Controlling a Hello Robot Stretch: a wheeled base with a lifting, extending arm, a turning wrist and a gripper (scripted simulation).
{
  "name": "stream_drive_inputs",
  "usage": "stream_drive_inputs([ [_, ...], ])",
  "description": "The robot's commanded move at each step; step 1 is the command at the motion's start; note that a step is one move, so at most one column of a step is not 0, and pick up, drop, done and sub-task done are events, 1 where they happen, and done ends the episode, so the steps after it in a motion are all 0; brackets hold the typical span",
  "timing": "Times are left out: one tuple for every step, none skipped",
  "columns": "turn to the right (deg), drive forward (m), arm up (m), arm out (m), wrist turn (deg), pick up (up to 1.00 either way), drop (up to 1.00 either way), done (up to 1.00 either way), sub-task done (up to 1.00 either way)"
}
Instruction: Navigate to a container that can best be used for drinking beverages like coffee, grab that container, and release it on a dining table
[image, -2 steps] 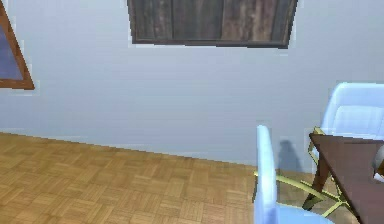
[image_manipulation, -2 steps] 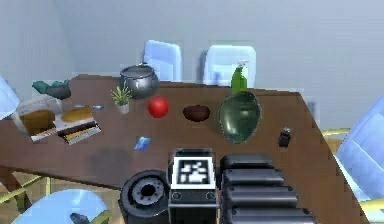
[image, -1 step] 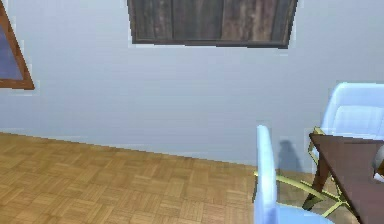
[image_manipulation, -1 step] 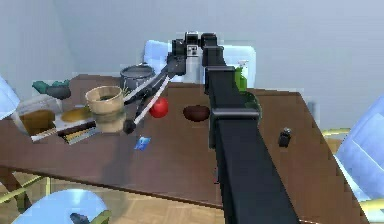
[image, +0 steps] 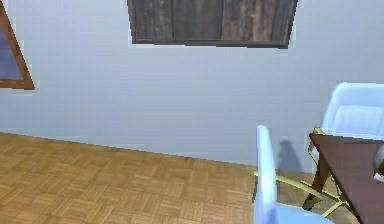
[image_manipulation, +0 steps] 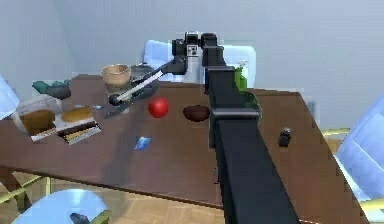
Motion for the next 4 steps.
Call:
stream_drive_inputs([
  [0.0,0.00,0.00,0.00,45.0,0.00,0.00,0.00,0.00],
  [0.0,0.00,0.00,0.00,15.0,0.00,0.00,0.00,0.00],
  [0.0,0.00,-0.32,0.00,0.0,0.00,0.00,0.00,0.00],
  [0.0,0.00,0.00,0.00,0.0,0.00,1.00,0.00,0.00],
])
